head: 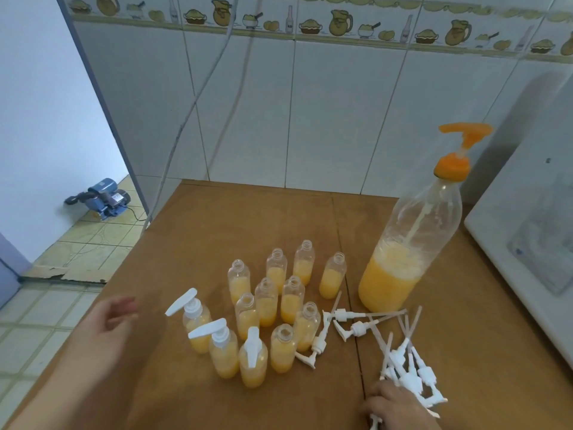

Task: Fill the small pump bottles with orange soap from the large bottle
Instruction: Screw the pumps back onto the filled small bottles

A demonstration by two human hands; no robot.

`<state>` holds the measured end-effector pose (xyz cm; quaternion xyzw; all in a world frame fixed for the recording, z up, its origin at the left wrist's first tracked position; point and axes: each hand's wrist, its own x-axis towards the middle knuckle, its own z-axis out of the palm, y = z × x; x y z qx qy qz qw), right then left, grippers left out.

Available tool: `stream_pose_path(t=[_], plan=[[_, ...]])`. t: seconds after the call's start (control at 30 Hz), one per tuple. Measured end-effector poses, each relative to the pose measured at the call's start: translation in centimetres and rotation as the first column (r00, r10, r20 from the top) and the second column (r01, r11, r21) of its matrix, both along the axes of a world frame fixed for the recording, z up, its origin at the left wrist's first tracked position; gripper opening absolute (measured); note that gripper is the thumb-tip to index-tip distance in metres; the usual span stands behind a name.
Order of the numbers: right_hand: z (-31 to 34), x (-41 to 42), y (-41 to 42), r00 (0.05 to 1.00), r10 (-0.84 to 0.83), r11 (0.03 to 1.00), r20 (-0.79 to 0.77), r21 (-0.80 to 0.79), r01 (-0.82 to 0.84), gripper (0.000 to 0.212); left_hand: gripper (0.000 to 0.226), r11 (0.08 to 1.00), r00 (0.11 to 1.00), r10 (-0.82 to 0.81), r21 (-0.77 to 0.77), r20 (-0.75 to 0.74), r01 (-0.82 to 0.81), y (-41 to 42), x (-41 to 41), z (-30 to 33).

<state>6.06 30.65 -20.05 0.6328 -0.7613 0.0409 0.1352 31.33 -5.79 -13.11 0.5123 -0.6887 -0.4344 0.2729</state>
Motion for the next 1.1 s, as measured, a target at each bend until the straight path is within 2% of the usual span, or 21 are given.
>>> stream_pose_path(t=[0.03, 0.1, 0.13, 0.2, 0.33, 0.37, 0.43, 0.47, 0.53, 0.63, 0.73, 0.8, 0.83, 0.87, 0.93, 1.0, 1.03, 1.1], plan=[[2.0, 0.5, -1.0, 0.974, -0.074, 0.975, 0.216, 0.22, 0.026, 0.036, 0.028, 0.999, 0.999, -0.036, 0.012, 0.024, 0.036, -0.9, -0.6, 0.6], [4.0, 1.2, -2.2, 0.96, -0.157, 0.969, 0.23, 0.222, 0.106, 0.033, 0.029, 0.986, 0.989, -0.146, 0.083, 0.005, 0.145, -2.9, -2.2, 1.3], [4.3, 1.8, -2.5, 0.968, -0.187, 0.976, 0.168, 0.147, 0.163, 0.03, 0.028, 0.97, 0.975, -0.222, 0.1, -0.004, 0.222, -3.7, -3.2, 1.6], [4.2, 1.7, -3.0, 0.967, -0.192, 0.981, 0.169, 0.039, 0.189, 0.03, 0.027, 0.903, 0.912, -0.41, 0.148, 0.016, 0.403, -4.4, -5.6, 2.3], [6.4, 1.7, -3.1, 0.907, -0.13, 0.977, 0.4, -0.104, 0.186, 0.027, 0.043, 0.743, 0.742, -0.662, 0.223, 0.102, 0.632, -4.8, -9.9, 1.8], [6.7, 1.7, -2.8, 0.908, -0.115, 0.971, 0.402, -0.147, 0.188, 0.032, 0.049, 0.692, 0.701, -0.709, 0.271, 0.082, 0.669, -4.9, -10.7, 1.5], [7.8, 2.3, -2.2, 0.885, -0.129, 0.95, 0.447, -0.199, 0.239, 0.058, 0.066, 0.568, 0.594, -0.804, 0.334, 0.029, 0.752, -4.9, -11.8, 0.9], [8.4, 2.5, -1.9, 0.893, -0.132, 0.932, 0.43, -0.252, 0.26, 0.063, 0.07, 0.514, 0.546, -0.838, 0.349, 0.007, 0.784, -4.9, -12.3, 0.7], [9.8, 3.1, -1.6, 0.908, -0.078, 0.892, 0.412, -0.378, 0.248, 0.046, 0.066, 0.428, 0.467, -0.884, 0.349, -0.031, 0.834, -4.6, -13.1, 0.2], [11.6, 3.1, -1.6, 0.885, -0.082, 0.796, 0.459, -0.504, 0.335, 0.034, 0.064, 0.395, 0.43, -0.902, 0.326, -0.037, 0.859, -4.1, -13.9, -0.3], [11.9, 2.5, -1.4, 0.863, -0.035, 0.739, 0.504, -0.568, 0.362, 0.035, 0.05, 0.458, 0.506, -0.856, 0.294, -0.109, 0.839, -3.8, -13.9, -0.7], [12.5, 2.7, -1.8, 0.812, 0.016, 0.625, 0.583, -0.64, 0.447, 0.029, 0.039, 0.559, 0.62, -0.756, 0.287, -0.207, 0.778, -3.5, -13.4, -0.2], [12.8, 3.0, -2.1, 0.782, 0.041, 0.556, 0.622, -0.664, 0.499, 0.023, 0.033, 0.636, 0.679, -0.709, 0.243, -0.192, 0.733, -3.4, -13.0, 0.5], [13.4, 3.2, -2.4, 0.752, 0.073, 0.534, 0.655, -0.662, 0.525, 0.018, 0.027, 0.727, 0.746, -0.652, 0.167, -0.136, 0.666, -3.5, -12.6, 1.2], [15.2, 3.4, -3.0, 0.711, 0.128, 0.519, 0.691, -0.658, 0.546, 0.026, 0.02, 0.89, 0.888, -0.451, 0.022, -0.091, 0.455, -3.4, -11.7, 3.3], [17.9, 2.5, -2.8, 0.667, 0.258, 0.466, 0.699, -0.694, 0.548, 0.043, 0.031, 0.953, 0.94, -0.302, -0.06, -0.156, 0.296, -2.8, -10.4, 5.8], [18.8, 2.2, -2.5, 0.61, 0.296, 0.462, 0.735, -0.669, 0.582, 0.047, 0.034, 0.959, 0.946, -0.277, -0.104, -0.168, 0.263, -2.3, -9.7, 7.3], [20.0, 2.2, -3.0, 0.39, 0.403, 0.464, 0.828, -0.553, 0.692, 0.046, 0.04, 0.948, 0.936, -0.294, -0.187, -0.192, 0.259, -0.4, -8.5, 10.1]])
